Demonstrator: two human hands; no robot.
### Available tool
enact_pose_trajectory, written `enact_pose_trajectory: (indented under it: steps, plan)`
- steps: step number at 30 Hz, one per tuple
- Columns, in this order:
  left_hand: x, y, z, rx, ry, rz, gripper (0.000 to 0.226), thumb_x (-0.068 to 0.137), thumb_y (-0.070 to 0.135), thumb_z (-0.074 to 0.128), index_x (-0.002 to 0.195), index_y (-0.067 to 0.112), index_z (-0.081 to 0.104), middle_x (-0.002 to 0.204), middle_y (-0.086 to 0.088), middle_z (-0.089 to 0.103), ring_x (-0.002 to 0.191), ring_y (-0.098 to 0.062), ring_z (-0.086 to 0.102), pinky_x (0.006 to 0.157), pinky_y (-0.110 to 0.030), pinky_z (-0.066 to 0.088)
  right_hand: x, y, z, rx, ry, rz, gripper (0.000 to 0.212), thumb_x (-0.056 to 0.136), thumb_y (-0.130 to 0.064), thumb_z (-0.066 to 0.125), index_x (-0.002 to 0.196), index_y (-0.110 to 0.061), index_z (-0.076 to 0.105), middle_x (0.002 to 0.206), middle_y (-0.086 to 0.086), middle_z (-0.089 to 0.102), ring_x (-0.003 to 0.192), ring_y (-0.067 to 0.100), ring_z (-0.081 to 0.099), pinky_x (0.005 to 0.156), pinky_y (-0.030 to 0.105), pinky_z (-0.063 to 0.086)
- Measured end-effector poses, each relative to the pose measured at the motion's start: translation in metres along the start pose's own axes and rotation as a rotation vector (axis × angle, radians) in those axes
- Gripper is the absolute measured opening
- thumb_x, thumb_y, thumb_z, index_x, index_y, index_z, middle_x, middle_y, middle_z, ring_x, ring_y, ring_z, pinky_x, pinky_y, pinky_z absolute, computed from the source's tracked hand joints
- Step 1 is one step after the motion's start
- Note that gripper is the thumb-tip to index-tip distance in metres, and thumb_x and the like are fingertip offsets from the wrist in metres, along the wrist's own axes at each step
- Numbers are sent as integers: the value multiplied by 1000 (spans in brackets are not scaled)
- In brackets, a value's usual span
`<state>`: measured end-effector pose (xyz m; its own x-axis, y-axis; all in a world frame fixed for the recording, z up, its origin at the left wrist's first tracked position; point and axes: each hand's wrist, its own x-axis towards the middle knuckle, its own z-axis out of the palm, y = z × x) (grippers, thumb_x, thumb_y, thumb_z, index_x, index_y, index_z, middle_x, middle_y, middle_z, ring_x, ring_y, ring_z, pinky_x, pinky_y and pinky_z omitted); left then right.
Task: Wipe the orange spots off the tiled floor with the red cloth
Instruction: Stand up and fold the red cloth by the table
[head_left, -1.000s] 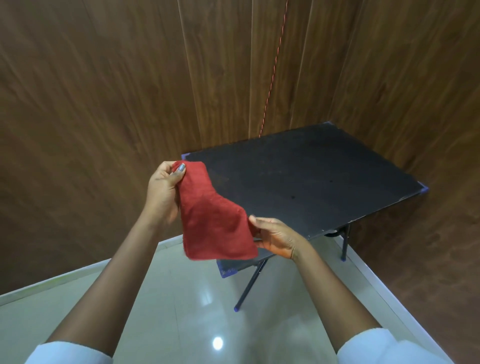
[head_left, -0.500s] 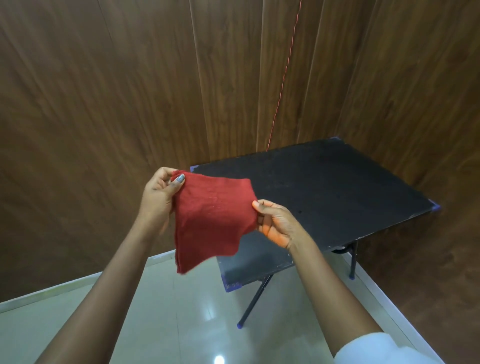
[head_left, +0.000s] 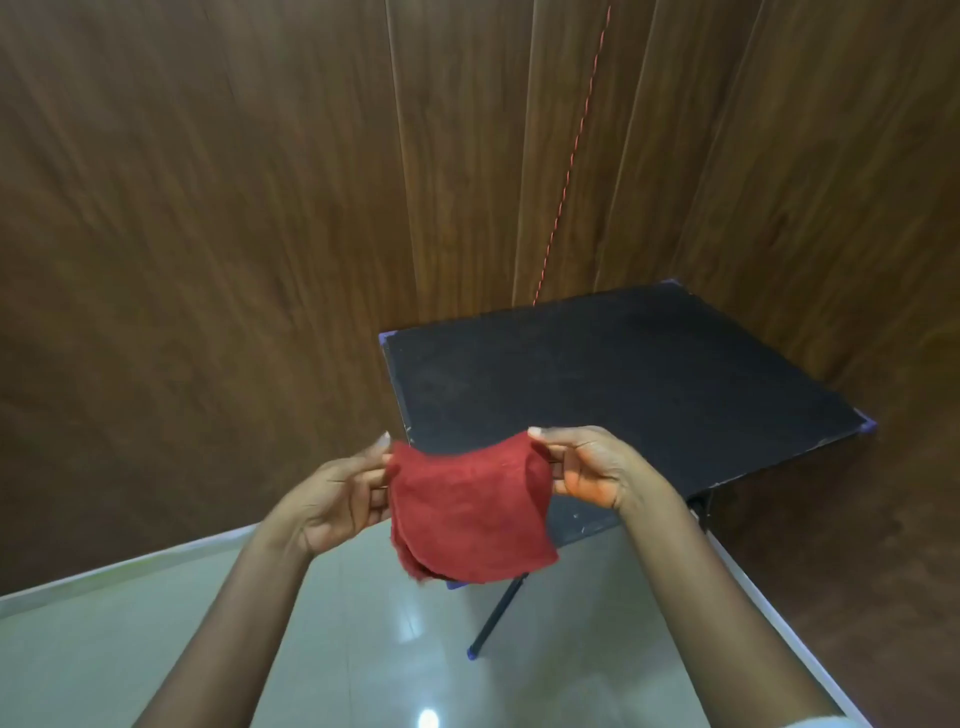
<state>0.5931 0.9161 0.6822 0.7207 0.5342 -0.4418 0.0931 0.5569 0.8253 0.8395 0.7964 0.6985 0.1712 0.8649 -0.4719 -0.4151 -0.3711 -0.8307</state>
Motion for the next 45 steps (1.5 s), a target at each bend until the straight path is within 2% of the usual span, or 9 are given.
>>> enact_pose_trajectory:
  steps: [5, 11, 16, 21, 27, 32, 36, 40, 45]
  plan:
    - [22, -8, 17, -59, 322, 120, 34, 84, -8, 53, 115, 4, 48, 78, -8, 66, 62, -17, 65, 63, -28, 51, 7, 11, -6, -111, 214, -47, 33, 79, 13, 58, 105, -7, 51, 77, 10, 59, 63, 19, 57, 61, 31, 48]
    - [33, -27, 29, 497, 371, 295, 74, 74, -13, 65, 134, 21, 39, 120, -10, 57, 107, -23, 57, 94, -38, 47, 0, 17, -10, -286, 265, -241, 26, 78, 8, 65, 99, -8, 61, 75, 5, 54, 63, 11, 53, 52, 17, 47]
    - [36, -18, 20, 709, 519, 385, 46, 78, -3, 65, 118, 18, 58, 113, -9, 64, 103, -24, 60, 93, -41, 49, -7, 19, -10, -508, 251, -293, 33, 75, 12, 65, 104, -3, 65, 80, 1, 65, 70, 8, 59, 65, 7, 47]
    - [32, -16, 32, 212, 478, 424, 26, 89, 2, 56, 113, 11, 57, 82, -6, 61, 63, -9, 54, 57, -24, 46, -8, 19, -10, -332, 315, -421, 28, 81, 6, 58, 98, -14, 67, 73, 0, 56, 70, 11, 49, 66, 17, 41]
    - [33, -18, 42, 412, 390, 507, 41, 79, 0, 66, 105, 30, 57, 104, 1, 61, 94, -12, 56, 80, -30, 48, -9, 20, -10, -307, 267, -438, 24, 83, 6, 57, 98, -11, 64, 82, 2, 61, 73, 10, 55, 64, 12, 46]
    - [30, 1, 40, 332, 446, 562, 23, 78, -6, 65, 84, 17, 65, 82, -5, 65, 67, -4, 59, 55, -13, 48, -12, 15, -16, -347, 340, -484, 32, 75, 11, 63, 99, -10, 64, 83, 1, 62, 75, 9, 57, 71, 12, 47]
    - [31, 3, 46, 268, 413, 541, 22, 78, -8, 63, 81, 14, 65, 73, -2, 64, 59, -4, 57, 55, -15, 47, -12, 17, -25, -408, 360, -496, 36, 76, 15, 57, 90, -17, 65, 75, 0, 58, 70, 10, 54, 71, 17, 43]
    - [29, 9, 50, 431, 415, 599, 24, 79, -8, 63, 82, 16, 64, 77, 0, 62, 64, 0, 55, 57, -5, 42, -10, 15, -26, -485, 303, -466, 32, 81, 12, 55, 104, -8, 65, 83, 1, 59, 76, 10, 55, 71, 11, 43]
    - [23, 7, 36, 1174, 581, 790, 9, 76, 12, 72, 85, 12, 70, 75, 8, 51, 76, -15, 49, 66, -16, 34, -16, 11, -35, -806, 334, -505, 10, 85, -5, 61, 84, -14, 66, 94, 0, 51, 96, 15, 53, 88, 23, 39]
